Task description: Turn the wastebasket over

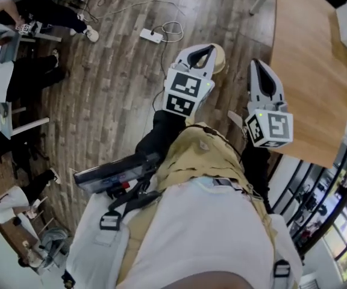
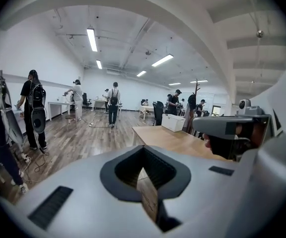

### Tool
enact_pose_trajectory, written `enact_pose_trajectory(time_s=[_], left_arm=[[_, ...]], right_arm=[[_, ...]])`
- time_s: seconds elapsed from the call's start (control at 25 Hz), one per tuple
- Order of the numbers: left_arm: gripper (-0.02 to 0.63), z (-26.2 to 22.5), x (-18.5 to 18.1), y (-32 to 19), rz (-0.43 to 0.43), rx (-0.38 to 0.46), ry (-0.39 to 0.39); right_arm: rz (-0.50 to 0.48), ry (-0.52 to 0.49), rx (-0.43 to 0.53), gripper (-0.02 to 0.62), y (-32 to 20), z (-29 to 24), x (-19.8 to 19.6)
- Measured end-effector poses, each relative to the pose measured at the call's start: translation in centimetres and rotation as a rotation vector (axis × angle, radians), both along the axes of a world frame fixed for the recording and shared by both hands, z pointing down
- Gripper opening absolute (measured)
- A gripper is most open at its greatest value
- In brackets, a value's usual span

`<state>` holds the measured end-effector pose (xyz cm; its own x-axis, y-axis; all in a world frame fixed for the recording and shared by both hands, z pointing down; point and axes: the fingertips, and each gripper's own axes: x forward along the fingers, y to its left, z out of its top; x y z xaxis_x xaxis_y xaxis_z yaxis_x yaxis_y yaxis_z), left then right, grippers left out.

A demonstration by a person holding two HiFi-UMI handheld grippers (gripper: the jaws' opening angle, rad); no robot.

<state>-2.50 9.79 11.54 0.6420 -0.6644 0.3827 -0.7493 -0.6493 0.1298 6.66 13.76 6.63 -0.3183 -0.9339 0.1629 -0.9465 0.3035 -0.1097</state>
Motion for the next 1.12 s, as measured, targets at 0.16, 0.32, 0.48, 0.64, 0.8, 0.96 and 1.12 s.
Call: enact_pose_trajectory(time_s=[0.16, 0.32, 0.48, 0.64, 0.8, 0.96, 1.12], left_arm=[[-0.003, -0.3, -0.7, -6.8, 0.050, -0.016, 0.015], [-0.003, 1.1, -3.0, -12.6, 0.046, -0.063, 0.028], [-0.003, 1.9, -3.6, -14.3, 0.048, -0.102, 0.040], [-0.003, 3.5, -3.6, -15.4, 0.058, -0.146, 0.040], [-0.003, 6.1, -4.3, -17.9, 0.045, -0.204, 0.032], [-0.003, 9.2, -4.3, -19.0, 0.054, -0.265, 0.015], [-0.003, 13.4, -4.5, -19.4, 0.055, -0.319, -0.070]], right_arm=[[0.012, 0.018, -0.004, 0.021, -7.4, -0.9, -2.1], [-0.019, 0.029, -0.038, 0.021, -13.9, 0.1, -5.5], [-0.024, 0.035, -0.079, 0.020, -15.4, 0.8, -6.7], [-0.021, 0.037, -0.131, 0.021, -16.2, 2.2, -6.9], [-0.027, 0.032, -0.192, 0.021, -18.3, 4.6, -7.4], [-0.036, 0.034, -0.250, 0.021, -19.8, 6.9, -7.5], [-0.067, 0.005, -0.324, 0.021, -20.7, 10.8, -6.2]])
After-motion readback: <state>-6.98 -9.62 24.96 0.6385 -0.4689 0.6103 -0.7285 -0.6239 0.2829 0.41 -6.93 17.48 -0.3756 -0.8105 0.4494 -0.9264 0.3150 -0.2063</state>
